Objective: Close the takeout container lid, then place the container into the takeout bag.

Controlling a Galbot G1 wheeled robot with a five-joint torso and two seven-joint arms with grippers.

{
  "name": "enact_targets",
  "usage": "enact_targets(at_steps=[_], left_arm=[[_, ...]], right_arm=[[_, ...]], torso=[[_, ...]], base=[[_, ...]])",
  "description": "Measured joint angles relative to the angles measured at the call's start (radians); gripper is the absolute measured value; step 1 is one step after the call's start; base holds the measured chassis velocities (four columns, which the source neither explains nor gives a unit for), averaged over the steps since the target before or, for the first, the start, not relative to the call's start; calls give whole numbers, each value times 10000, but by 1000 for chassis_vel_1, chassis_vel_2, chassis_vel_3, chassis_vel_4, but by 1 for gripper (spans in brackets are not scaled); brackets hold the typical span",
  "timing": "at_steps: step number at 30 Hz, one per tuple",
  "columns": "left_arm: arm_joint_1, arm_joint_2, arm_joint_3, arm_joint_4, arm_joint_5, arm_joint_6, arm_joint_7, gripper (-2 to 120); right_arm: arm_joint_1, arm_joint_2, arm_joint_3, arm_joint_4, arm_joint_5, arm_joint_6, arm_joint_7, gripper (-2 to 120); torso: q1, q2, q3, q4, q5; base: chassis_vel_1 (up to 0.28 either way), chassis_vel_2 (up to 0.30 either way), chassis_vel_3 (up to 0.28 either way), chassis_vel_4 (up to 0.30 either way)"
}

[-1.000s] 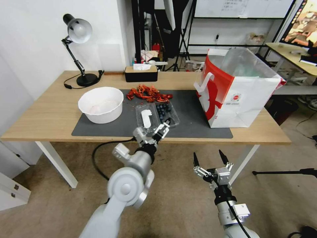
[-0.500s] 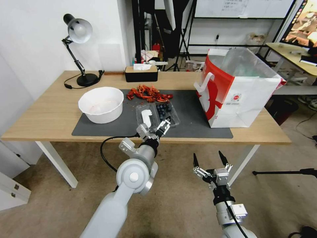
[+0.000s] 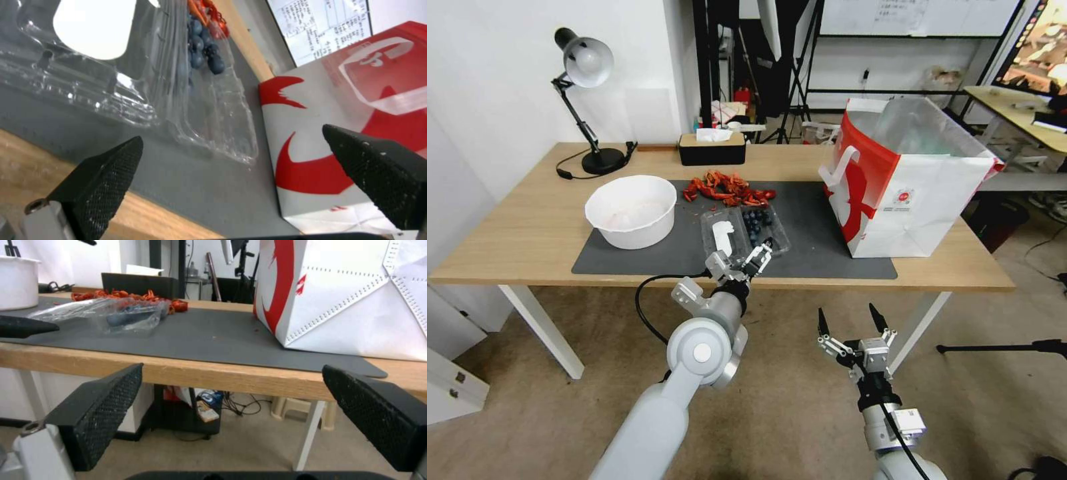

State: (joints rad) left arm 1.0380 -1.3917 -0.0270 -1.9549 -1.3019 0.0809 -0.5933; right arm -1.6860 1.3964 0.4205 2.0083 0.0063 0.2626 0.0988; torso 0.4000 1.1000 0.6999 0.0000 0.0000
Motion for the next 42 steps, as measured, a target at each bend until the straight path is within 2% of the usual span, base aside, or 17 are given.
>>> enact_targets(at_steps=[25, 35, 42], left_arm=[[-55, -38, -277, 325, 95, -366, 11, 100], [141, 2, -441, 314, 110, -824, 590, 100], [388, 99, -368, 252, 938, -1206, 1334, 100]], right_arm=[[-120, 21, -45, -23, -55, 100, -8, 100], [-205, 64, -85, -39, -154, 140, -24, 100], [-238, 93, -114, -49, -217, 171, -36, 100]], torso=[[-2, 0, 1, 2, 1], [-1, 0, 1, 0, 0], [-1, 0, 1, 0, 0]], base=[[0, 0, 0, 0], [0, 0, 0, 0], [0, 0, 0, 0]])
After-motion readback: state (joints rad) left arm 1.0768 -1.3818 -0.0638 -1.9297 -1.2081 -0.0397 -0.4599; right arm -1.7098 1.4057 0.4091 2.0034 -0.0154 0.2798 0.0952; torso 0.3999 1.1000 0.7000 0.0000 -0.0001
